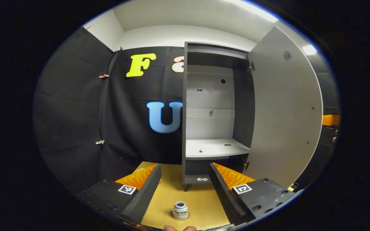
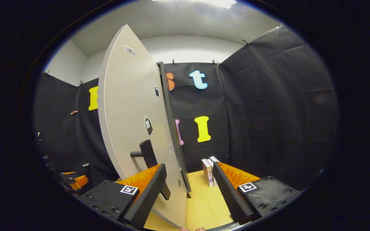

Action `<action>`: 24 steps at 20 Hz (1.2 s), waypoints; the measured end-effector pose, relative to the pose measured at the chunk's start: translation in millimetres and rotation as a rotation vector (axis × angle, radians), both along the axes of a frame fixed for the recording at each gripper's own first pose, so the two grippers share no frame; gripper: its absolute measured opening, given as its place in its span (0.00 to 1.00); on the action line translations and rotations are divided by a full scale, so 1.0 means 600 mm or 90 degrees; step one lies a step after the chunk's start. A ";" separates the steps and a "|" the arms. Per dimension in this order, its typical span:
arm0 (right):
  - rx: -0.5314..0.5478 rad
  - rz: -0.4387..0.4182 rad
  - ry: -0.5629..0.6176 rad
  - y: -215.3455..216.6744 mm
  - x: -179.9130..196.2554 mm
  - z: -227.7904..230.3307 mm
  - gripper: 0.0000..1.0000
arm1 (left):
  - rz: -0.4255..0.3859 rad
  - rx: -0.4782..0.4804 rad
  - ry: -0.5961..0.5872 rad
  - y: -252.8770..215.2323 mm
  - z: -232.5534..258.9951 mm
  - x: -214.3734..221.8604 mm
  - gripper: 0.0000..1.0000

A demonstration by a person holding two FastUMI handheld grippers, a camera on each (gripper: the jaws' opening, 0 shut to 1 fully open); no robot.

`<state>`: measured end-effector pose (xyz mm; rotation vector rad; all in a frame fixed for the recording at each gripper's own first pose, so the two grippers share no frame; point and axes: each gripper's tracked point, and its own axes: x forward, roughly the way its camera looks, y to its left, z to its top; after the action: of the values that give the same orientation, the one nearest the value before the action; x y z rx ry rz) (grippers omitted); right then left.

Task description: Open the cabinet door with the right hand, grasp the bottle in the cabinet with the left hand and place it on the coaster, then close the cabinet door with the right hand.

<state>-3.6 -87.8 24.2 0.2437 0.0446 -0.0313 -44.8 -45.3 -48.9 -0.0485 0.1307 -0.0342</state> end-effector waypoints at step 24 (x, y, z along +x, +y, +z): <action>-0.012 0.243 -0.003 0.385 0.121 -0.043 0.98 | 0.097 -0.011 0.027 0.087 -0.028 -0.077 0.94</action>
<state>68.8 143.2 -1.7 0.2136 0.0849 0.3480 -91.2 7.1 -65.5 -0.0758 0.1688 0.1178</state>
